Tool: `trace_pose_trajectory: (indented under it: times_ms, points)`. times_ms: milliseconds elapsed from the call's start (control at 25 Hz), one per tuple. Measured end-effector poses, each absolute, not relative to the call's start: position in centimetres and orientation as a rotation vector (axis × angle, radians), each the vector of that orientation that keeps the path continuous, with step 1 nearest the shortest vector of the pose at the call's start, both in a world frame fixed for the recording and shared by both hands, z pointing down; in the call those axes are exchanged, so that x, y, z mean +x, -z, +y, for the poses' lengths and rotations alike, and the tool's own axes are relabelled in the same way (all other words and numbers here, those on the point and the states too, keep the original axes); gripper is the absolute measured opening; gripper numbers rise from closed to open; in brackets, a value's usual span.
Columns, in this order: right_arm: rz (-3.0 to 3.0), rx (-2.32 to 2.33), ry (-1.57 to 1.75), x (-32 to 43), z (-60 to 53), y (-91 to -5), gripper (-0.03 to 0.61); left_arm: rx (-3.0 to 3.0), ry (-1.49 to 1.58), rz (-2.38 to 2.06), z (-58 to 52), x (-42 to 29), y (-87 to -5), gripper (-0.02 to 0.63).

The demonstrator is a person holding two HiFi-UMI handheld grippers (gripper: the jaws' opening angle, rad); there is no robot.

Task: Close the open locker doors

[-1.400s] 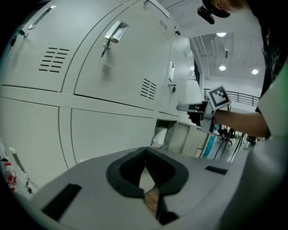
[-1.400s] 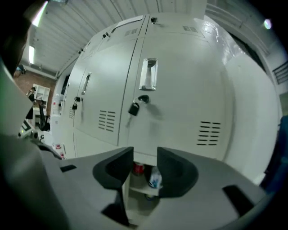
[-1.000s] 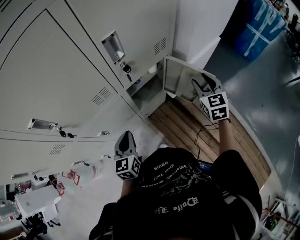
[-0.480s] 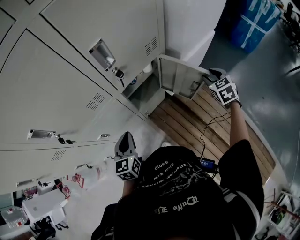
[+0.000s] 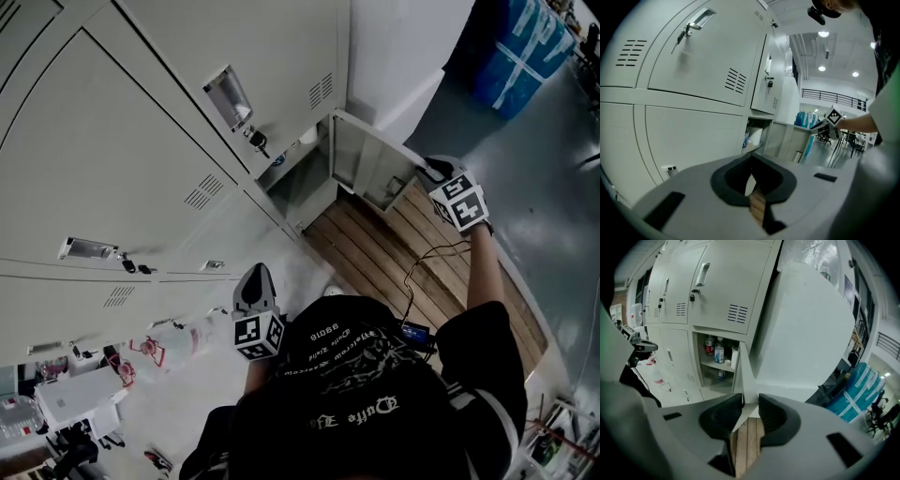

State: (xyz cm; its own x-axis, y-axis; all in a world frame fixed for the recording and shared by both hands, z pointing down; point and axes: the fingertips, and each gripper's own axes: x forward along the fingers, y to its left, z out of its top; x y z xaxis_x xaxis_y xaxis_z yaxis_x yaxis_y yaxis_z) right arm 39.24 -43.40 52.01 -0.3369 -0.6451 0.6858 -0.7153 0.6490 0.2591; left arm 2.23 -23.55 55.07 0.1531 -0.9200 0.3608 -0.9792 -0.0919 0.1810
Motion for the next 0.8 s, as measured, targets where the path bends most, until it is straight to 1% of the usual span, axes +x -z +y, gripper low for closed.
trace_pose_trajectory:
  times_ms: [400,560,800]
  points:
    - [-2.267,1.048,-0.2,33.5,-37.9,-51.7,0.106,2.094,-0.223,-1.769,-23.5,3.0,-55.3,0.008]
    - [-2.355,1.075,-0.249,31.0,-36.4,-51.7,0.106,2.088,-0.178,-1.76,-23.7,3.2,-54.8,0.008]
    - [-2.446,1.021,-0.292,26.5,-35.0,-51.6,0.118,2.106,-0.171,-1.755,-24.1,3.4,-54.4,0.008]
